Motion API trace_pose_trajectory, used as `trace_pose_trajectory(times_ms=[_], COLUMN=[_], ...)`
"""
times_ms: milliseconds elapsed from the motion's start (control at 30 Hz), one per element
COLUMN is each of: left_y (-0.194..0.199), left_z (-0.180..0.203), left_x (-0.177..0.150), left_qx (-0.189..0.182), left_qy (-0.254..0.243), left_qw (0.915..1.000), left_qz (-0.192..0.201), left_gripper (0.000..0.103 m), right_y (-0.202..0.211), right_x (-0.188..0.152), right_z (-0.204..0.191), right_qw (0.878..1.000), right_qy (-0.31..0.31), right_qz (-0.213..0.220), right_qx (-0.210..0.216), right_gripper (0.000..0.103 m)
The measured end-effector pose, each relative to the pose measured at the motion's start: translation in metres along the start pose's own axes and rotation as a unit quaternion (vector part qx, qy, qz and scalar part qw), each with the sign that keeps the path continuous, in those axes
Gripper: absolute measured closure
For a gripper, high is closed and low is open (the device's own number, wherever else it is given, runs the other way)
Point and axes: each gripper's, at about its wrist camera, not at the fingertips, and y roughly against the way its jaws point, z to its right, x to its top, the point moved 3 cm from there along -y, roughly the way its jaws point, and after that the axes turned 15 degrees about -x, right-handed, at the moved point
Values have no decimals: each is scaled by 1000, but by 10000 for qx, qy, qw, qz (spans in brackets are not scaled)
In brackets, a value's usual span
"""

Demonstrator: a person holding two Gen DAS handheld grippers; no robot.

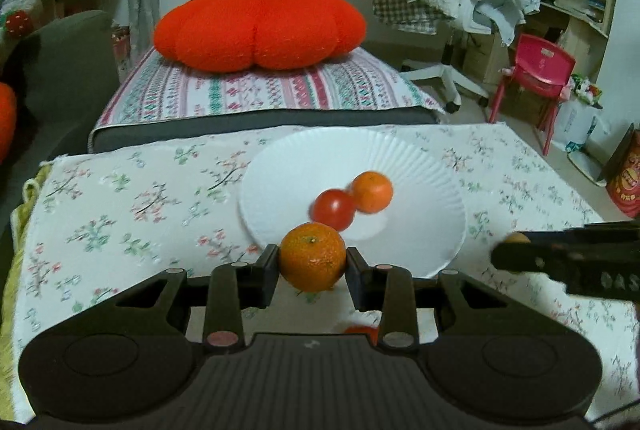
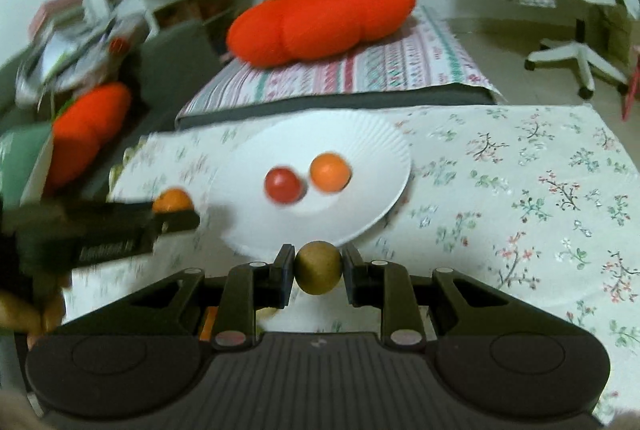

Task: Organize fruits
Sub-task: 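Carry both fruits onto the white plate and open both tools, then withdraw both tools from the plate back to the fruit cluster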

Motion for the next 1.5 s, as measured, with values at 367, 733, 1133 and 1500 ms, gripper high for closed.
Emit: trace_pose_trajectory(times_ms=[367,733,1133,1500], left_y=[-35,-52,-11,22], left_z=[16,20,8,3], left_x=[5,-4,-2,-23], left_qx=[-238,-241,-309,-87], left_qy=[-207,-334,-315,-97], left_qw=[9995,9988,9989,9992], left_qz=[-15,-253,-142,-377], left_gripper=[90,89,63,61], right_y=[-38,-45,-8,27], right_x=[13,8,17,13], right_z=[1,-3,7,25], right_qw=[9994,9997,9977,9944], right_qy=[-323,-191,-630,-1023], right_qz=[89,146,-50,-273], right_qx=[77,-38,-261,-73], right_gripper=[80,79,52,27])
